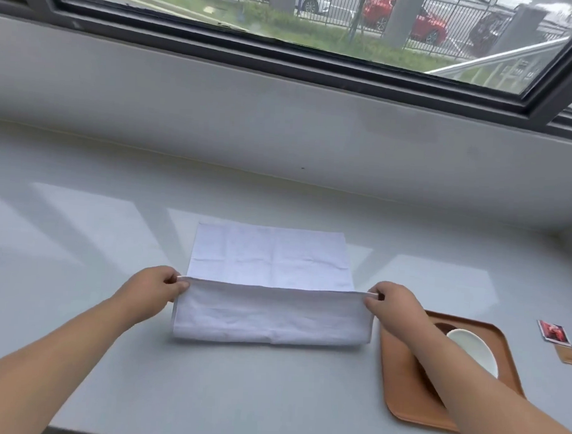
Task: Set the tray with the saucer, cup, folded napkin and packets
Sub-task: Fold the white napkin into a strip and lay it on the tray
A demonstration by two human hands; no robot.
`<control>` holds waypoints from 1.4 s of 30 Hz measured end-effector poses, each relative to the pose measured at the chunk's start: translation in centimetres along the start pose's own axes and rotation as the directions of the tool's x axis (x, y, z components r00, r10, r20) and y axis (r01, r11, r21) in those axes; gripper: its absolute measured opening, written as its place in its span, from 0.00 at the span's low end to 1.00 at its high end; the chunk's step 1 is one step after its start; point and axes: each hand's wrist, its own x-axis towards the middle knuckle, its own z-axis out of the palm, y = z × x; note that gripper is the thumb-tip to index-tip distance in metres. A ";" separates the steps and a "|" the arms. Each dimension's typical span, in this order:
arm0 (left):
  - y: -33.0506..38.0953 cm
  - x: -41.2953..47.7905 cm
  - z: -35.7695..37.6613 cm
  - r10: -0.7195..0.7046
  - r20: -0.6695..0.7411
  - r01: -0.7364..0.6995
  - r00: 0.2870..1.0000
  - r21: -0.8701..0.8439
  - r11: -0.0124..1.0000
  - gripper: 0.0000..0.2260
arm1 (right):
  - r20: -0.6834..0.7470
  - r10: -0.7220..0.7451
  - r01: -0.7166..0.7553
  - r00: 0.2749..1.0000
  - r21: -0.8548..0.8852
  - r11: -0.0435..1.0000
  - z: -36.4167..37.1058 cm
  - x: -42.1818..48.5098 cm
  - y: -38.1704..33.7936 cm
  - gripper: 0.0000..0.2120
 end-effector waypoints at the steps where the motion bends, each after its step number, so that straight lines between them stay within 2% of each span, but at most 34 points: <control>1: 0.1 0.7 0.1 -0.010 -0.004 0.010 1.000 -0.039 0.999 0.09 | 0.001 0.015 -0.015 1.000 0.042 0.999 -0.1 0.8 -0.2 0.06; 7: 0.6 4.6 0.7 -0.116 -0.016 0.108 0.993 -0.254 0.961 0.09 | 0.015 0.066 -0.068 0.998 0.254 0.965 -0.3 6.1 -0.8 0.05; 11: 1.4 6.6 0.9 -0.181 -0.002 0.167 0.983 -0.380 0.910 0.09 | 0.075 0.071 -0.093 0.995 0.358 0.929 0.4 9.9 -1.3 0.08; 19: 3.7 11.3 0.8 -0.238 -0.015 0.200 0.971 -0.495 0.846 0.08 | 0.153 0.064 -0.125 0.986 0.433 0.893 0.9 16.7 -2.2 0.08; 28: 5.2 16.0 1.2 -0.263 -0.050 0.208 0.963 -0.482 0.851 0.09 | 0.159 0.079 -0.131 0.984 0.348 0.928 0.4 21.3 -2.9 0.13; 33: 5.6 17.2 1.4 -0.282 -0.101 0.214 0.954 -0.431 0.877 0.10 | 0.165 0.117 -0.162 0.979 0.298 0.941 0.4 22.3 -2.7 0.09; 37: 5.6 17.7 1.4 -0.270 -0.151 0.206 0.951 -0.341 0.917 0.11 | 0.163 0.131 -0.170 0.978 0.256 0.952 0.6 22.6 -2.5 0.07; 42: 5.6 18.3 1.5 -0.214 -0.225 0.195 0.951 -0.103 0.975 0.12 | 0.120 0.088 -0.104 0.989 0.134 0.985 0.9 22.7 -2.2 0.11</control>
